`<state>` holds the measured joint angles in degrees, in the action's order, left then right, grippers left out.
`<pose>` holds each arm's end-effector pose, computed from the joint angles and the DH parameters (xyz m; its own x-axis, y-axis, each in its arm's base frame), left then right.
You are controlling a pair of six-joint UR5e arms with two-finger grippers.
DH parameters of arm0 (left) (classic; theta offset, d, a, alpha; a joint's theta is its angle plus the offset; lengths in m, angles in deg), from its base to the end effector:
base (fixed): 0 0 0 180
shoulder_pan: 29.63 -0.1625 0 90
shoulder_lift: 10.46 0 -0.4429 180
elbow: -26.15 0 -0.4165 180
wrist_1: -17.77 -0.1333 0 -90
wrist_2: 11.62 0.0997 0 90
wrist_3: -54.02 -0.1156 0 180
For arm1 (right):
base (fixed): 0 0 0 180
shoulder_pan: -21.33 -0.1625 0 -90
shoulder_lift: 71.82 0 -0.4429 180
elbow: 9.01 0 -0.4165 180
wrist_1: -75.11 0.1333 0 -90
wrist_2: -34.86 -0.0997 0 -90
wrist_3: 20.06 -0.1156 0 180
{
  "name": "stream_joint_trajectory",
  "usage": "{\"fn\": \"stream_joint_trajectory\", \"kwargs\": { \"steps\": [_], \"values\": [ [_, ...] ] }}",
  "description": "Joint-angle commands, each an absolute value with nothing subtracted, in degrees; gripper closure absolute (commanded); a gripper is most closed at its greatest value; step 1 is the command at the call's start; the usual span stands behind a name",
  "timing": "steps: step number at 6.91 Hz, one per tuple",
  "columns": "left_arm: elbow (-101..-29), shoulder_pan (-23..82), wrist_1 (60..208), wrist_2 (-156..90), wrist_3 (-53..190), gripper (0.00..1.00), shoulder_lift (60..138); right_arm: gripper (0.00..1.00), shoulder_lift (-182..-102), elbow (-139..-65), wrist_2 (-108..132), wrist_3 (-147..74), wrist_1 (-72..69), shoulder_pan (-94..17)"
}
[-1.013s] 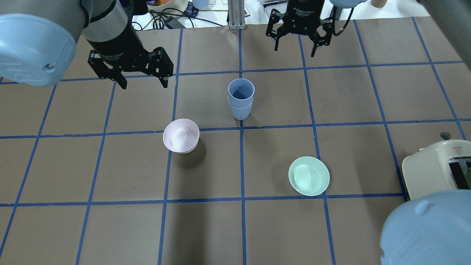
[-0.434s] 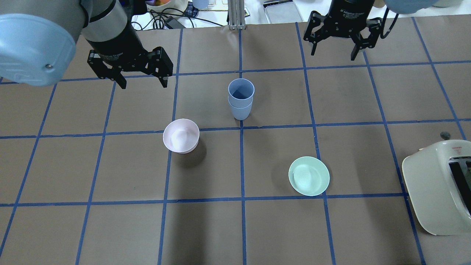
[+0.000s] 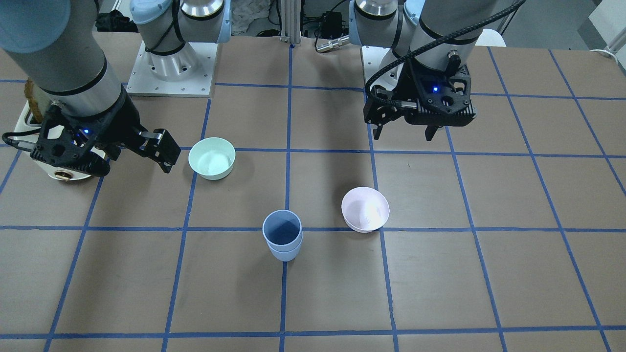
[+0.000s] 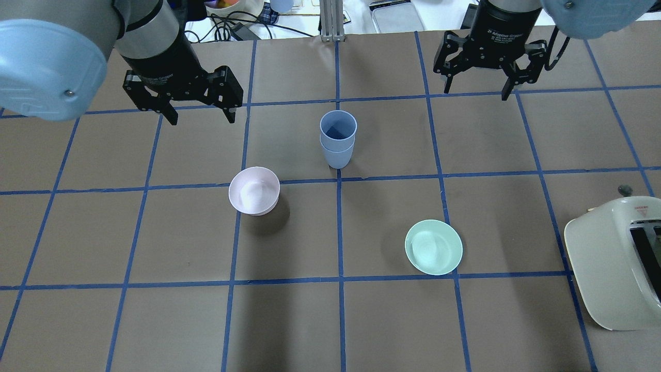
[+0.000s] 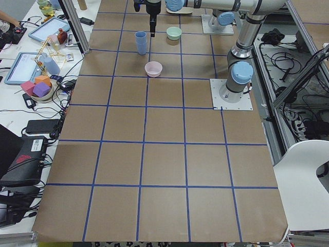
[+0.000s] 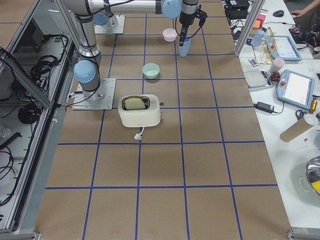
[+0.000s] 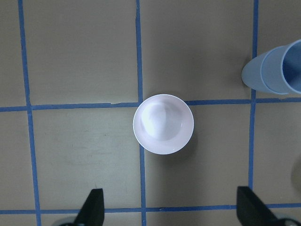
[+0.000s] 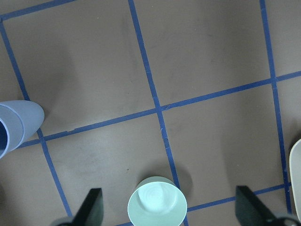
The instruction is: Stack blue cups with both arms
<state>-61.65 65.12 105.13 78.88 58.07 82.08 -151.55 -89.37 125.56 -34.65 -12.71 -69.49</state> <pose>-0.1766 -0.5276 0.4910 -0.9999 0.0119 -0.0059 0.0122 0.9991 -0.0406 0.1403 -0.5874 0.4734 -0.9712 0.2371 0.0242 0.2380 0.9702 0.0444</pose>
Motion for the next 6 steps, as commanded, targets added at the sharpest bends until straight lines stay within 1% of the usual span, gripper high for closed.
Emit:
{"fn": "stream_joint_trajectory", "kwargs": {
  "steps": [1, 6],
  "values": [
    [-61.65, 65.21, 105.13, 78.91, 58.07, 0.0, 82.09, 0.0, -151.71, -89.51, 125.3, -34.65, -12.7, -69.55],
    [-61.65, 65.21, 105.13, 78.38, 58.33, 0.0, 82.35, 0.0, -151.63, -89.69, 125.56, -34.74, -12.7, -69.55]
  ]
}}
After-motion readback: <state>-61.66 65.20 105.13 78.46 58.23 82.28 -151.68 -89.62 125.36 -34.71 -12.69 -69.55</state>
